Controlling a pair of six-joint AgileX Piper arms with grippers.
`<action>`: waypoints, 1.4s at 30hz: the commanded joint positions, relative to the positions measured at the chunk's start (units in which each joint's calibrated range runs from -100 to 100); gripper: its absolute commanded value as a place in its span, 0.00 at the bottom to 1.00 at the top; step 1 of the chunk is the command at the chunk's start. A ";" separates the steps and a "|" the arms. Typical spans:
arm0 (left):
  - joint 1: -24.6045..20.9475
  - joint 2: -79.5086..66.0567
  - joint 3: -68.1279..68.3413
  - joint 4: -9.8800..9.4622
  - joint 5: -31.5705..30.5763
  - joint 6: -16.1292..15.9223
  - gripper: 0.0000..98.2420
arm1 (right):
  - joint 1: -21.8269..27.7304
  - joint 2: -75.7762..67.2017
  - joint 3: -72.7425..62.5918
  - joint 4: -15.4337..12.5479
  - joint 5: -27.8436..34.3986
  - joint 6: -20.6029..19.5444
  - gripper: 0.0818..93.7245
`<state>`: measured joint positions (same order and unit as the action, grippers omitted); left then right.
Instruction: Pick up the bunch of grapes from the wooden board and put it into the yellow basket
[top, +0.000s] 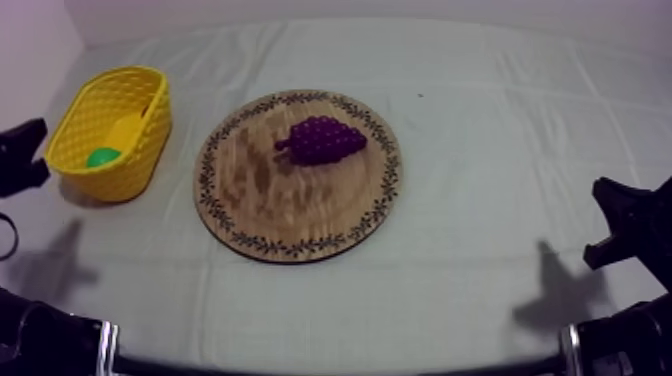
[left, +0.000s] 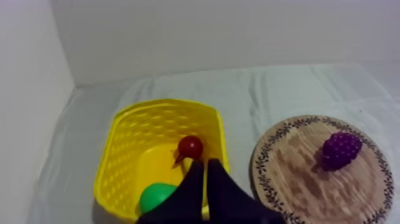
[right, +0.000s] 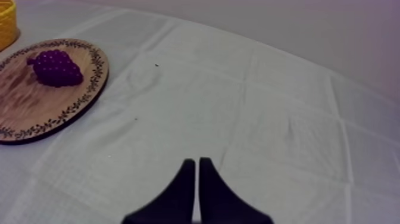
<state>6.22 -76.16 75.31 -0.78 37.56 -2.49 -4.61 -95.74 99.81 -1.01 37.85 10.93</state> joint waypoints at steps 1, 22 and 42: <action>0.30 5.76 -9.69 0.51 3.69 -1.17 0.00 | 0.02 -0.01 -0.03 0.01 -0.03 0.01 0.00; 9.36 36.62 -39.53 1.11 7.73 -4.13 0.00 | 0.02 -0.01 -0.03 0.01 -0.03 0.00 0.00; 24.70 59.39 -60.21 -5.43 24.16 -3.41 0.00 | 0.02 -0.01 -0.03 0.01 -0.03 -0.02 0.00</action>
<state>29.42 -18.68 15.35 -5.74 60.13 -5.34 -4.61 -95.74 99.81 -1.01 37.85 10.93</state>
